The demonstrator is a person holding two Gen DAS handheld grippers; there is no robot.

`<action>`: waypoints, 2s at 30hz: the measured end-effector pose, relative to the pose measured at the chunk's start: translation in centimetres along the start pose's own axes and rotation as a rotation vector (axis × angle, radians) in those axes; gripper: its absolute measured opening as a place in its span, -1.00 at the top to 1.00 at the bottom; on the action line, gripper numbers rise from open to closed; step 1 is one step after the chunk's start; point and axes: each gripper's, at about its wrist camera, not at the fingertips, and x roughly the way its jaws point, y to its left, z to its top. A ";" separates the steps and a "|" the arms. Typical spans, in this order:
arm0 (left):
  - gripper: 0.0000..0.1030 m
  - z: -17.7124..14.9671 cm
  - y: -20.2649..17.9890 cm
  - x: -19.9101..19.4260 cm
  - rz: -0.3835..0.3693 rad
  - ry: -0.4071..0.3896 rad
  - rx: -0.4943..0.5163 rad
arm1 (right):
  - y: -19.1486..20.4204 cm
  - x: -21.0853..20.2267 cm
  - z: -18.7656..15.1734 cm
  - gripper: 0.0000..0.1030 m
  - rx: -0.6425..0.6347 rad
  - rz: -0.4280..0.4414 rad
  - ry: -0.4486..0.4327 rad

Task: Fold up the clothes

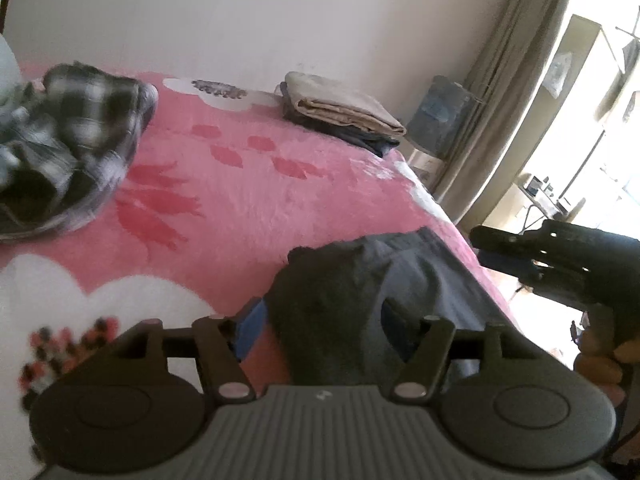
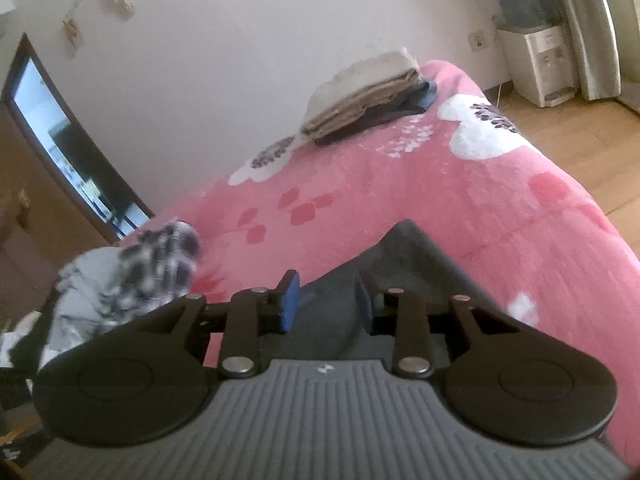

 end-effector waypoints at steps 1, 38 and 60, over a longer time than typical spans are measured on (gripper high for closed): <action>-0.38 -0.3 -0.1 -0.8 0.006 0.008 0.008 | 0.3 -1.0 -0.5 0.33 -0.001 0.001 -0.007; -0.97 -6.6 -2.8 -11.1 0.320 0.199 -0.040 | 9.2 -11.3 -9.5 -0.97 -0.335 -0.099 -0.032; -0.97 -7.3 -3.5 -6.9 0.527 0.241 0.054 | 7.3 -8.8 -11.6 -0.97 -0.579 -0.208 0.087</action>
